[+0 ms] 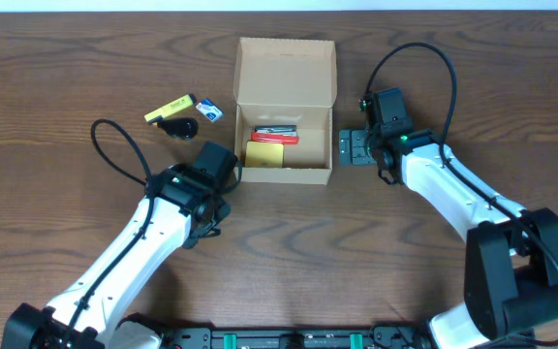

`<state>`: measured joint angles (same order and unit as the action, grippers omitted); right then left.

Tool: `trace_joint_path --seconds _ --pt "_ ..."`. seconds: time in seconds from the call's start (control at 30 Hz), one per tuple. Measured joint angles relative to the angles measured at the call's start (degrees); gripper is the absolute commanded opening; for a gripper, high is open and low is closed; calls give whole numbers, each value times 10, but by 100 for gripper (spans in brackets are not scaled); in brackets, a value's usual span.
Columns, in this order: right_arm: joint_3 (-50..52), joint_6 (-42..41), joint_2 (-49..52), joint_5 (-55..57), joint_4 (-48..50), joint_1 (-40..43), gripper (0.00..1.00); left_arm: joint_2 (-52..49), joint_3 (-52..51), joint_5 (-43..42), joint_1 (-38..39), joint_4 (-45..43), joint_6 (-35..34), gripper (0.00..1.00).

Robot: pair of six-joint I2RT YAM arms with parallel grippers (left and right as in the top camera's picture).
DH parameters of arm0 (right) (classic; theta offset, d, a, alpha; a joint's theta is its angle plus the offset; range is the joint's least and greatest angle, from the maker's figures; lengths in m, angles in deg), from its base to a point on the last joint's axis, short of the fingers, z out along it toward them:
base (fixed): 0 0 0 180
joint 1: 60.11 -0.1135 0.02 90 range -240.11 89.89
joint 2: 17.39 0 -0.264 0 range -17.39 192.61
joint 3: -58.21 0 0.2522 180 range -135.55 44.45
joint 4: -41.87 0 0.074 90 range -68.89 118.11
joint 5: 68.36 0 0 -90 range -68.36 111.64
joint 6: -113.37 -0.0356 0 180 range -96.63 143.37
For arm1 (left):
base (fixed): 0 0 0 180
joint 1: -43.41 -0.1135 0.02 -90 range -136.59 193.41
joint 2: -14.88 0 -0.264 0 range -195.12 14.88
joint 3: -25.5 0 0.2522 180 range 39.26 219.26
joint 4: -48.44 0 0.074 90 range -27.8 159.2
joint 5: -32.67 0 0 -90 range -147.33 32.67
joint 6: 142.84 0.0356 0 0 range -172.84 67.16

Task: Pack container
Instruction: 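Lower the left gripper onto the yellow tape roll and grasp it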

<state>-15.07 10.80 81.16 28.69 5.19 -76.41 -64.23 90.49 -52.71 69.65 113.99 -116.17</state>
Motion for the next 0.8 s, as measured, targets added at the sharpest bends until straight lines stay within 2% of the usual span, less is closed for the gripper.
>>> trace_joint_path --seconds 0.1,0.27,0.37,0.53,0.8 --pt "0 0 0 0 0 0 99 0 -12 -2 -10 -9 70 56" --pt "0 0 0 0 0 0 99 0 -24 3 -20 -39 199 68" --pt "0 0 0 0 0 0 99 0 -28 13 -21 -52 261 70" --pt "0 0 0 0 0 0 99 -18 -28 19 -32 -73 331 70" --pt "0 0 0 0 0 0 99 -61 -28 22 -39 -115 409 80"
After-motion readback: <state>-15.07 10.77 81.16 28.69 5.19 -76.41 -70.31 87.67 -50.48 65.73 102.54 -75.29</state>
